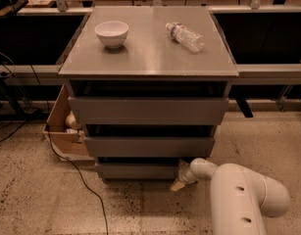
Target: Open bottom drawer
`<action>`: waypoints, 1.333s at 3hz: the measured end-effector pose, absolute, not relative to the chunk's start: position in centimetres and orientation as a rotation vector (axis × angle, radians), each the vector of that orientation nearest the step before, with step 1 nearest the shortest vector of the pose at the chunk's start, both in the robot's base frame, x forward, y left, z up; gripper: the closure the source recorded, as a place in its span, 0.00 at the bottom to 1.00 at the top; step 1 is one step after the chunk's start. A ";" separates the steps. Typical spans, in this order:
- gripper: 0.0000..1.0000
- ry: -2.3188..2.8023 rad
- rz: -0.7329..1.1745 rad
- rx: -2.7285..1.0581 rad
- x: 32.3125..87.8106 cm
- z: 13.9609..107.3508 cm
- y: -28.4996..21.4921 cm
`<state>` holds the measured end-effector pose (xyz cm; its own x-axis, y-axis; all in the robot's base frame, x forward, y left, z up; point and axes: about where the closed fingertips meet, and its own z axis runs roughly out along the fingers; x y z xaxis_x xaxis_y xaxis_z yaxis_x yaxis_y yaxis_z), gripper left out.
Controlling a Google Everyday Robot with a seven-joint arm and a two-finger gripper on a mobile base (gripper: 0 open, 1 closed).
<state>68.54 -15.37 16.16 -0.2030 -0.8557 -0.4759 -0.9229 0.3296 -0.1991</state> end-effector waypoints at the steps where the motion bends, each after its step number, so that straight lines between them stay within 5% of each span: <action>1: 0.47 2.076 0.175 -1.546 68.3 16.8 -15.7; 2: 0.70 2.074 0.176 -1.545 68.2 17.6 -15.7; 3: 0.67 2.074 0.176 -1.545 68.2 18.5 -15.7; 4: 0.44 2.074 0.176 -1.545 68.2 19.0 -15.7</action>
Offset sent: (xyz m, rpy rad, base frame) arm -0.0405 -0.0208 0.0267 0.0235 -0.0291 0.0155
